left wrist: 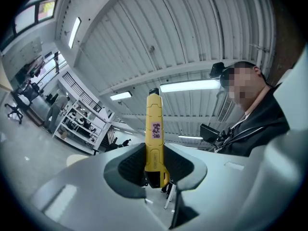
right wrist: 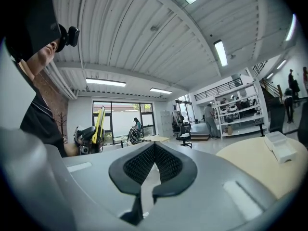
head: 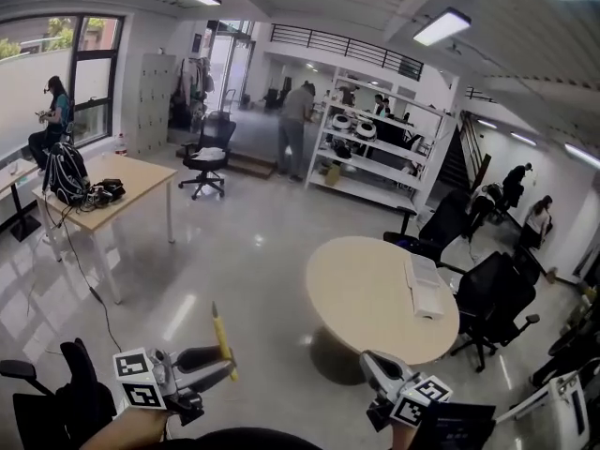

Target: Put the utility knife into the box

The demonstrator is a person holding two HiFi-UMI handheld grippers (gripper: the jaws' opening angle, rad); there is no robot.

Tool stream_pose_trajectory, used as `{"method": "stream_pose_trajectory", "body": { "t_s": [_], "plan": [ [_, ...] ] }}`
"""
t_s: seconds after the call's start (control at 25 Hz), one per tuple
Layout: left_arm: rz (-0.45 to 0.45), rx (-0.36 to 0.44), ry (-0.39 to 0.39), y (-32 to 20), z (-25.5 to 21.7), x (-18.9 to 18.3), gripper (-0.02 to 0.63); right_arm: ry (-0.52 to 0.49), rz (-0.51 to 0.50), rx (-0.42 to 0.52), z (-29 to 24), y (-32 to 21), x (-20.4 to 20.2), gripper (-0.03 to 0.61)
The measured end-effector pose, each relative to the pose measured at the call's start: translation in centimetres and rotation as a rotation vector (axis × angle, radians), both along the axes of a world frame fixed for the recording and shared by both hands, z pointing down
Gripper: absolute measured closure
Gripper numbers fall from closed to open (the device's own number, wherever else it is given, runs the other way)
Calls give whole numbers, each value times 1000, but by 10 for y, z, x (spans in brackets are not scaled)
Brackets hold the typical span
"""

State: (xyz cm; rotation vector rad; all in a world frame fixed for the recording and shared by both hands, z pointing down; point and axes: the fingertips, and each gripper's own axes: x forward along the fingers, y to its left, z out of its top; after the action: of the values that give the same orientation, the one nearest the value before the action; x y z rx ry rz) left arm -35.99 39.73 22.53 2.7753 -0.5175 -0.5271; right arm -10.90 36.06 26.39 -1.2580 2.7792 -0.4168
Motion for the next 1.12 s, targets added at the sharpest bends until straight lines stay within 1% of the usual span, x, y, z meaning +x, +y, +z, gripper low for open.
{"method": "stream_pose_trajectory", "body": {
  "t_s": [0.12,0.24,0.4,0.6,0.72,0.88,0.96,1.12],
  "plan": [
    [27,23,-16,-38,-10,-26,503,11,20,25,-9,-39,-26,565],
    [23,27,-31,-75,-10,-53,503,24,7,74,-11,-78,-53,565],
    [-19,5,-36,-123,-4,-80,503,31,-13,51,2,-128,-74,565],
    [-87,-6,-67,-184,5,-100,503,60,-61,74,10,-202,-85,565],
    [-132,-13,-78,-228,8,-99,503,77,-97,81,7,-261,-90,565],
    [-198,-3,-79,-285,4,-90,505,102,-133,122,0,-360,-91,565],
    [-236,4,-77,-311,-1,-85,505,117,-160,121,2,-406,-92,565],
    [-313,7,-80,-359,-5,-68,503,159,-231,116,11,-476,-84,565]
  ]
}}
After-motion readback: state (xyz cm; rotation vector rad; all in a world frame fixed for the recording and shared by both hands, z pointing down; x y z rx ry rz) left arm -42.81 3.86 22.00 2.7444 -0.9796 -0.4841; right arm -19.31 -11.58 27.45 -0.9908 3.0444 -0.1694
